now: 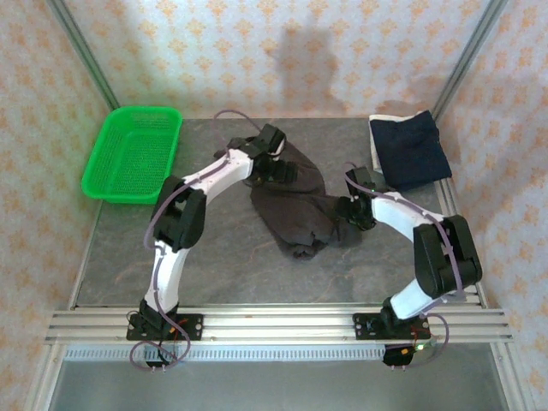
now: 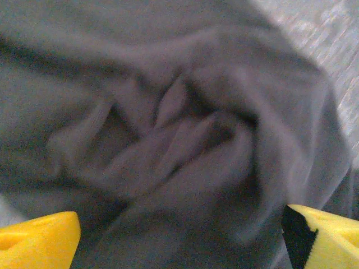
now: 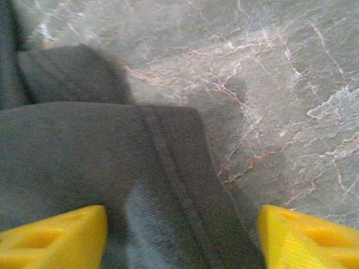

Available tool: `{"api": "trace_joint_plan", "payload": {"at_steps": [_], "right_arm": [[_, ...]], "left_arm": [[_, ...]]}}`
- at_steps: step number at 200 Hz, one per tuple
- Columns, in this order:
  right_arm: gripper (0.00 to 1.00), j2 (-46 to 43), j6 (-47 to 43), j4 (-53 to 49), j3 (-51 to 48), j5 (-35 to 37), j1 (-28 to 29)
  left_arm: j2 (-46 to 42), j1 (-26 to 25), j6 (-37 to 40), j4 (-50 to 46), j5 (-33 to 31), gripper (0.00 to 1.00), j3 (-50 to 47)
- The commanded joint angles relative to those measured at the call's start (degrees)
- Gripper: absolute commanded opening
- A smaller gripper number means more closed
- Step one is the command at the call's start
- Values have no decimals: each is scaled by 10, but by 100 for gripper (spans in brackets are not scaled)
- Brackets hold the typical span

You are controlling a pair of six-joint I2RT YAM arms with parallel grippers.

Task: Fold and stack the t-shirts

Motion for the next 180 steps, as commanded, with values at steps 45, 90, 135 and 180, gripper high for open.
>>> {"api": "trace_joint_plan", "payload": {"at_steps": [45,90,135,180], "right_arm": [[10,-3,-2,-53,75,60,-6],[0,-55,-53,-145,283,75,-63],[0,-114,-66,-144,424,-21,-20],[0,-65,-29,-29,356,-99,195]], "left_arm": [[76,0,68,-106,84,20,167],[20,53,50,-153,166,0,303],[-191,101,28,-100,104,0,186],[-334,231,-38,-29,19,64,-127]]}}
